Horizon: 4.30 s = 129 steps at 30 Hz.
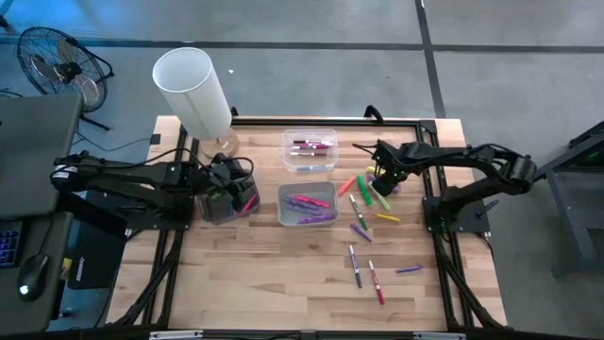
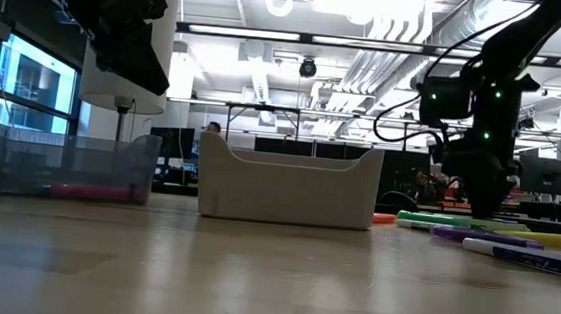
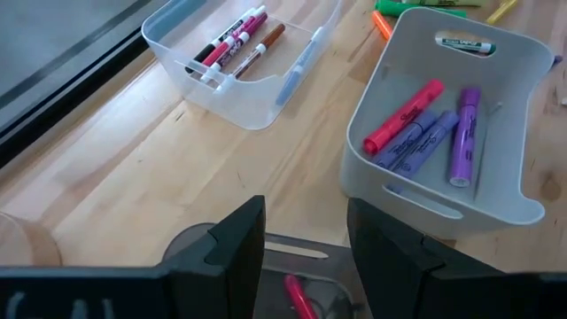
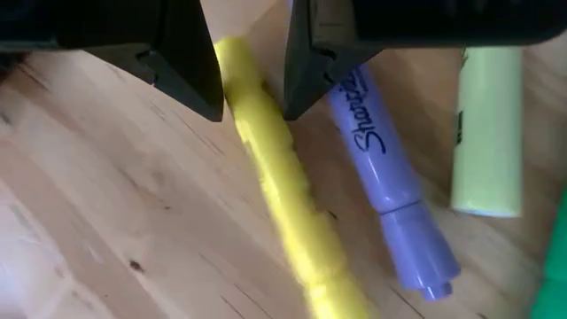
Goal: Pick & Place Markers
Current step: Put the yellow highlighter pen into the white bin, then put the red marker pen into the transparent bin
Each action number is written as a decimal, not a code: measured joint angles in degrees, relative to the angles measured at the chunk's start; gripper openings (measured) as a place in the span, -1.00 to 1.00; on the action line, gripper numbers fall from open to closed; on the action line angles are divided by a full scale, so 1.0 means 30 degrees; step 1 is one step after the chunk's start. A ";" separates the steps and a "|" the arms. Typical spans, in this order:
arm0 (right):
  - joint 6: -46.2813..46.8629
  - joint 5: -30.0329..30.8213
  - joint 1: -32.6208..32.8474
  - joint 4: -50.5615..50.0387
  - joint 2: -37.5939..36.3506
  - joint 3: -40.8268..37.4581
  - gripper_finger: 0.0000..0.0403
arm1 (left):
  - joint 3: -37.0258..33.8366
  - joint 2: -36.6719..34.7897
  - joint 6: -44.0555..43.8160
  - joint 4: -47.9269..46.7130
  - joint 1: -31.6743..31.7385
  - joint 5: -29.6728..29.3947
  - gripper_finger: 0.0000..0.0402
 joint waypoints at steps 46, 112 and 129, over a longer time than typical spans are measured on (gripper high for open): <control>0.4651 0.2357 1.2253 -0.5208 0.9586 2.0153 -0.72 | 0.0000 -0.0481 0.1758 -0.0519 0.0000 0.2412 -0.21; 3.3484 -0.5369 2.4683 -0.5845 1.2646 1.3827 -0.40 | 0.0000 -0.0466 0.3330 -0.3685 0.0000 0.6268 -0.21; 3.1237 -0.0805 2.3555 -0.6985 0.6132 1.1627 -0.88 | 0.0000 -0.0466 0.3689 -0.2390 0.0000 0.5593 -0.21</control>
